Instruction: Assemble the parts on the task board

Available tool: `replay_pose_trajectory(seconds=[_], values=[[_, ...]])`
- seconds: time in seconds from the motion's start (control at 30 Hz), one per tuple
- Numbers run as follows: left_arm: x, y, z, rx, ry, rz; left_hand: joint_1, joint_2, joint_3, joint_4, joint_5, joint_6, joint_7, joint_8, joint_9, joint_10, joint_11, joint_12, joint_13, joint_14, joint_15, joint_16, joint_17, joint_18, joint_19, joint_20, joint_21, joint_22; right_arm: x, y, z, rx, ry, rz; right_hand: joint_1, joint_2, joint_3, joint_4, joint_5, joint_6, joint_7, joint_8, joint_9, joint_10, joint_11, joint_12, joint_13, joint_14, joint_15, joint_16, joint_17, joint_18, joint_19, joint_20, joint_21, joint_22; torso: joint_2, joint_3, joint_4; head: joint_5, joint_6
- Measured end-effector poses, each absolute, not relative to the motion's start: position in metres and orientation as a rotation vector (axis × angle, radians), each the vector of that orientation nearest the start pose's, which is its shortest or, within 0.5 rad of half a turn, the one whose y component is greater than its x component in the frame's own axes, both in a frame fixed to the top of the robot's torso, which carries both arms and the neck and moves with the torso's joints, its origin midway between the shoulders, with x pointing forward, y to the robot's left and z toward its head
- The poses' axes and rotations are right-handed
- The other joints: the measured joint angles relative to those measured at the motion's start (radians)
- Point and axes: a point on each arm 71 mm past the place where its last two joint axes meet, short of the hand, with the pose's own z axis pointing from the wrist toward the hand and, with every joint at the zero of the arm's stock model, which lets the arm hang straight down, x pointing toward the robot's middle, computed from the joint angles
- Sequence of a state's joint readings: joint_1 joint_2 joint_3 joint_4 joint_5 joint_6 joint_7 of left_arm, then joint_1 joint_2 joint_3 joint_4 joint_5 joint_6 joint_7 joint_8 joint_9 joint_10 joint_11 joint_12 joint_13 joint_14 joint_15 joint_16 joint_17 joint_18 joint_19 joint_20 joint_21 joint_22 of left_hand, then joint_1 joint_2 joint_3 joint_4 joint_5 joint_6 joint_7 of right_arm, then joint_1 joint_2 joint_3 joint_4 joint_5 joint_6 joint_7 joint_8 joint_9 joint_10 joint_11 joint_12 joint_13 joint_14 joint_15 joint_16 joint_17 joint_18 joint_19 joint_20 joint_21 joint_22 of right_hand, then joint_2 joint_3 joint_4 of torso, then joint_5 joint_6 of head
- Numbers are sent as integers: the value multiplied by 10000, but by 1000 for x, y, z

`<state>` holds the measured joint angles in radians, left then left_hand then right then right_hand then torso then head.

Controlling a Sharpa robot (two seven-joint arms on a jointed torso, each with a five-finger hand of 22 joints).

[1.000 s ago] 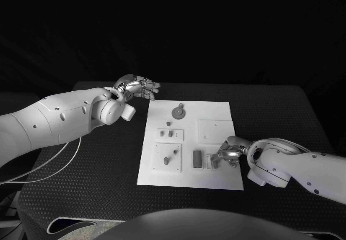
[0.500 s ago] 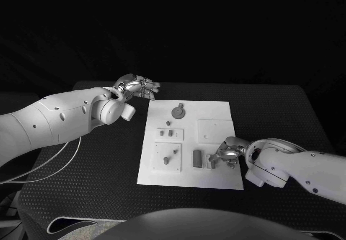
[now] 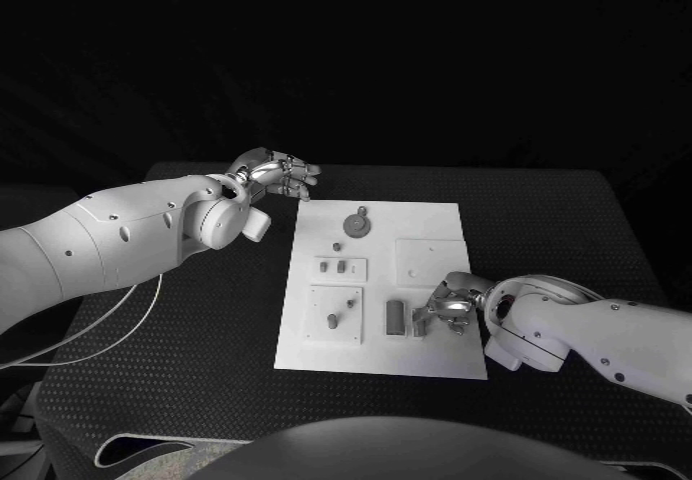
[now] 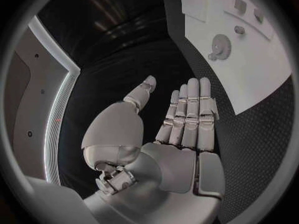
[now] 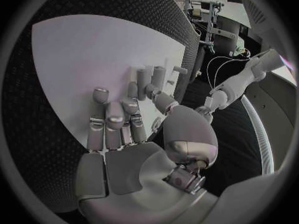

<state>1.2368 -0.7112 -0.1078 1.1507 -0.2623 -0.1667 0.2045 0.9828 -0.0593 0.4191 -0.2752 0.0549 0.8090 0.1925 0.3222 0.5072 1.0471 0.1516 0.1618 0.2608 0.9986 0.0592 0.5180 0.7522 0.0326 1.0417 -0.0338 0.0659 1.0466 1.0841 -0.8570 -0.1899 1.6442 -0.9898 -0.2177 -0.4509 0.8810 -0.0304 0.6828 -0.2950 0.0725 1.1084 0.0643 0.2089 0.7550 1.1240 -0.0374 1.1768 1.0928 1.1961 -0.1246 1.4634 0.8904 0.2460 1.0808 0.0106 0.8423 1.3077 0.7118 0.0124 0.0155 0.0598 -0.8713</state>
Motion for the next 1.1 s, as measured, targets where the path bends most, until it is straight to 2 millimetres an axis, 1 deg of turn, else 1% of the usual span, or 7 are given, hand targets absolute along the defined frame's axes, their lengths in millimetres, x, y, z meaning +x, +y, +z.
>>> replay_pose_trajectory(seconds=[0.17, 0.4, 0.7, 0.77, 0.9, 1.03, 1.1], values=[[547, 249, -213, -9308, 16689, -12156, 0, 0, 0, 0, 0, 0, 0, 0, 0, 0, 0, 0, 0, 0, 0, 0, -1, -1, 0, 0, 0, -9, 403, -194, -304, 3945, 23122, 5455, 0, 0, -1, 0, -7, 17, -17, 29, 54, -1, 0, 0, 0, 28, 5, 0, 0, -50, 0, 0, 0, 0, 0, -1, -3, 6, -3], [546, 249, -213, -9306, 16695, -12165, 0, 0, 0, 0, 0, 0, 0, 0, 1, 0, 0, 0, 1, 0, 0, 0, 8, -9, 0, 0, 0, -8, 405, -193, -305, 3900, 23144, 5400, 0, 0, -28, -2, 53, 34, -33, 61, 7, -1, 1, 0, -1, 32, -8, 0, 0, 89, 0, 1, 0, 0, 1, -1, 1, 37, -13], [546, 249, -212, -9307, 16698, -12165, 0, 0, 0, 0, 0, 0, 0, 0, 1, 0, 0, 0, 2, 0, 0, 0, 8, -18, 0, 0, 0, -7, 407, -192, -305, 3787, 23196, 5376, 0, 0, -69, 12, 56, 14, -11, 25, -32, -1, 2, 0, -1, 33, -15, -1, -1, 95, 0, 1, 0, 0, 1, 2, -5, 42, -13], [546, 249, -212, -9306, 16700, -12168, 0, 0, 0, 0, 0, 0, 0, 0, -7, 0, 0, 0, 2, 0, 0, 0, 7, -20, 0, 0, 0, -7, 408, -192, -305, 3760, 23208, 5367, 40, -39, -111, 53, 56, 14, -10, 6, -47, -4, 5, 0, -1, 33, -15, -1, -5, 95, 0, 1, 0, 0, 0, 4, -5, 46, -14], [546, 249, -212, -9307, 16699, -12166, 0, 0, 0, 0, 0, 0, 0, 0, -8, 0, -1, 0, 2, 0, 0, 0, 7, -22, 0, 0, 0, -7, 408, -192, -305, 3721, 23226, 5357, 32, -46, -151, 97, 56, 13, -9, -45, -47, -54, 56, 0, -1, 33, -14, -1, -17, 94, 0, 1, 0, 0, -1, 4, -5, 47, -14], [546, 249, -212, -9307, 16700, -12165, 0, 0, 0, 0, 0, 0, 0, 0, -8, 0, -1, 0, 2, 0, 0, 0, 7, -24, 0, 0, 0, -6, 409, -192, -305, 3682, 23243, 5335, -141, -300, -71, 231, 60, 13, -8, -48, -46, -54, 56, 0, -11, 32, -13, -1, -17, 93, 0, 1, -43, 0, -2, 9, -5, 47, -14], [546, 249, -212, -9306, 16700, -12166, 0, 0, 0, 0, 0, 0, 0, 0, -8, 1, -1, 0, 2, 0, 0, 0, 9, -25, 0, 0, 0, -7, 409, -193, -306, 3672, 23243, 5319, -216, -374, -40, 262, 76, 4, 0, -59, -46, -90, 92, 0, -19, 17, -4, -16, -25, 92, 0, 1, -43, 0, -2, 10, -6, 47, -14]])
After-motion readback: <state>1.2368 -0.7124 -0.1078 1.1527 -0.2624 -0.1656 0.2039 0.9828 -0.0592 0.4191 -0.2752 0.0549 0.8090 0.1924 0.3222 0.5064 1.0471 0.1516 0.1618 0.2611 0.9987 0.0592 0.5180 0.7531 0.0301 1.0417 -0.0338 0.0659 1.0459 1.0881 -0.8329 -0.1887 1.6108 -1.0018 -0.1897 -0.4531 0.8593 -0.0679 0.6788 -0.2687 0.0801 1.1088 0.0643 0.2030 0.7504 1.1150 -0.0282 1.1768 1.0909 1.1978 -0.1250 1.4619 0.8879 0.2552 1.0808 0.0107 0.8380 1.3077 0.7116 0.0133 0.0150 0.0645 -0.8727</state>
